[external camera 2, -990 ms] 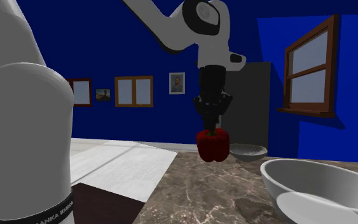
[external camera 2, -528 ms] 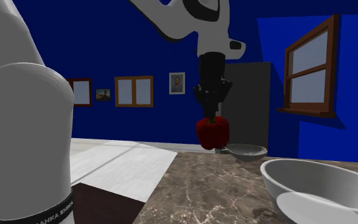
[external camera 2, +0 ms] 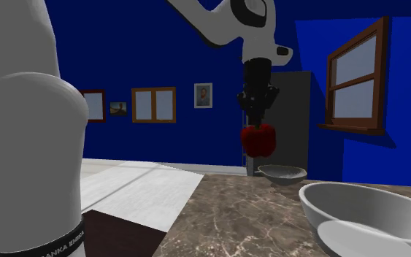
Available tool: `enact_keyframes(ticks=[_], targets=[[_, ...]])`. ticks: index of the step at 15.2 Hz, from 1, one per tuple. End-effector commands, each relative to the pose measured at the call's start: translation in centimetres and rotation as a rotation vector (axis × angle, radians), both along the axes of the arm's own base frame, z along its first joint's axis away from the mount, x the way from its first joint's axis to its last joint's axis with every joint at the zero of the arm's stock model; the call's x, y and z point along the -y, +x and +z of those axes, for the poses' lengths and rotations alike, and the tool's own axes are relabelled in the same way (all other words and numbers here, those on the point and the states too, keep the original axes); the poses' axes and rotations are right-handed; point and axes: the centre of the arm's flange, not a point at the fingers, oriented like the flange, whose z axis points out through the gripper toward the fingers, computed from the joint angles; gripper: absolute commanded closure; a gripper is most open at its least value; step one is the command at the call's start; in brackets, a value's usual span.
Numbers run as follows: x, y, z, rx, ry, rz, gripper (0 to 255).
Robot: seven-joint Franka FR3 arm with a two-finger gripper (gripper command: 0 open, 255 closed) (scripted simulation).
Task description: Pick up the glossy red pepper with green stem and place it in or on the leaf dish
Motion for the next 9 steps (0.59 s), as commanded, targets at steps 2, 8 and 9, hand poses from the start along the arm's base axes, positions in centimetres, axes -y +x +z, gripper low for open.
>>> enact_keyframes(ticks=[2,8,9], targets=[[1.4,3.5,0.8,0.001,0.000,0.000,255],[4.0,10.9,2.3,0.001,0.000,0.000,255],[4.4,12.1,2.6,0.001,0.000,0.000,255]])
